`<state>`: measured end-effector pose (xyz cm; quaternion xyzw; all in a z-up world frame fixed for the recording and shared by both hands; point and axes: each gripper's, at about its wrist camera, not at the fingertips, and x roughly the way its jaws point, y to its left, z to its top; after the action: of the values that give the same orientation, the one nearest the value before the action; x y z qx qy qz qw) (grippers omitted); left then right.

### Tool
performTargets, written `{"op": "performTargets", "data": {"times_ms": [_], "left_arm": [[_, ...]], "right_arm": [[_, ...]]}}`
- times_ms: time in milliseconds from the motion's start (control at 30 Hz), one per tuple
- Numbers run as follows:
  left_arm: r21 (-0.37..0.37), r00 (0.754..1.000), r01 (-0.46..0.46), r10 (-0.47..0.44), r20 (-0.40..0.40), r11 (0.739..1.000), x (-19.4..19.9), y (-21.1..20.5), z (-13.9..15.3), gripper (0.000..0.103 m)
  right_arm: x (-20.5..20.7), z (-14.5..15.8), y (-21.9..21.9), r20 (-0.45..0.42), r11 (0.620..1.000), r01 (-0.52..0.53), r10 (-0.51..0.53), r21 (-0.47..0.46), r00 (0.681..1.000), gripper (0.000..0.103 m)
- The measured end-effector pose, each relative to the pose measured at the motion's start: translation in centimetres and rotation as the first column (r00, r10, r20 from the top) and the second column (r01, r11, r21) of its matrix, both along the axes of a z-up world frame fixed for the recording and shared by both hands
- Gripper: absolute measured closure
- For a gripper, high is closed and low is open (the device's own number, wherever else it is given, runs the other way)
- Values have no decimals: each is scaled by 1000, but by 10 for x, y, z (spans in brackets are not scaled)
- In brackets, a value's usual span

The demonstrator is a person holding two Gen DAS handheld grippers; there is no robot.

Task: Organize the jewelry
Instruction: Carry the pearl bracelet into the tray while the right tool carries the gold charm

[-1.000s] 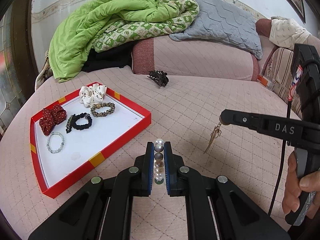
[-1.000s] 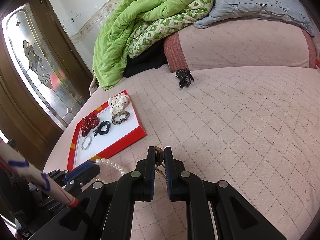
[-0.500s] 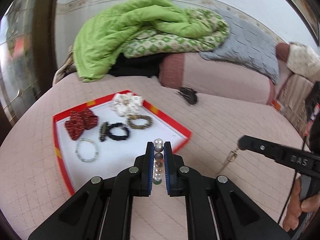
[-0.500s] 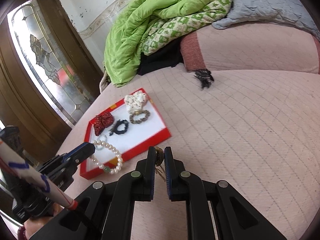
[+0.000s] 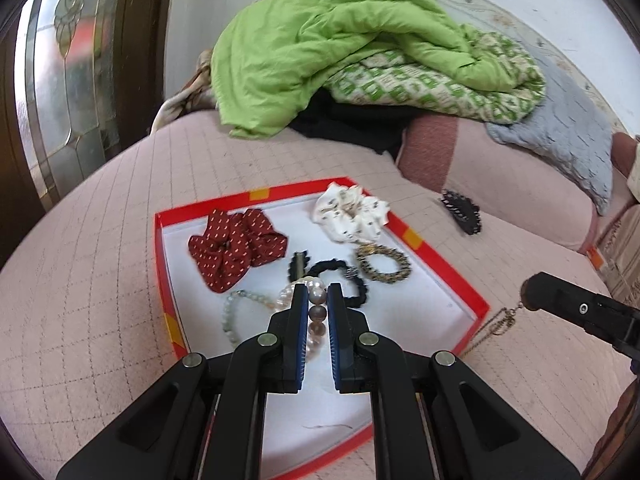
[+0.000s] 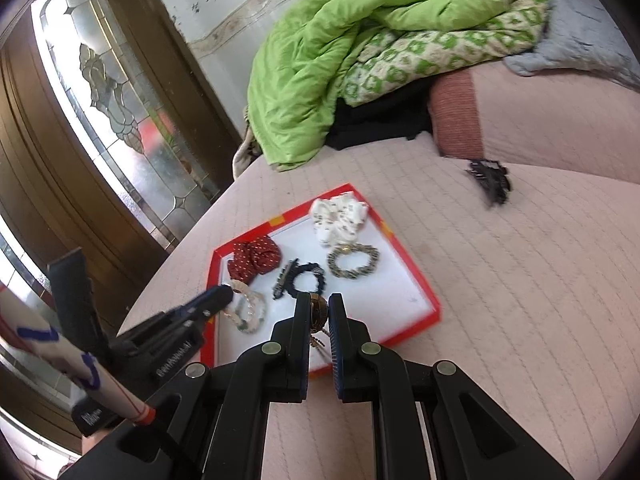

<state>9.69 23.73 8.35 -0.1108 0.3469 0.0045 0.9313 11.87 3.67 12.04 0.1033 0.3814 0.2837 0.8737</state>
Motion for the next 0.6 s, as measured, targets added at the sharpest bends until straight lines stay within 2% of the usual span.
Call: {"op": "performTargets", "data": {"times_ms": [267, 600], "left_arm": [[-20, 998, 24, -25, -51, 1000, 11, -5, -17, 94], [-17, 993, 53, -54, -106, 998, 26, -18, -35, 94]], "right_arm": [[28, -30, 38, -57, 998, -31, 28, -45, 998, 93], [66, -66, 30, -126, 994, 28, -42, -110, 991, 93]]}}
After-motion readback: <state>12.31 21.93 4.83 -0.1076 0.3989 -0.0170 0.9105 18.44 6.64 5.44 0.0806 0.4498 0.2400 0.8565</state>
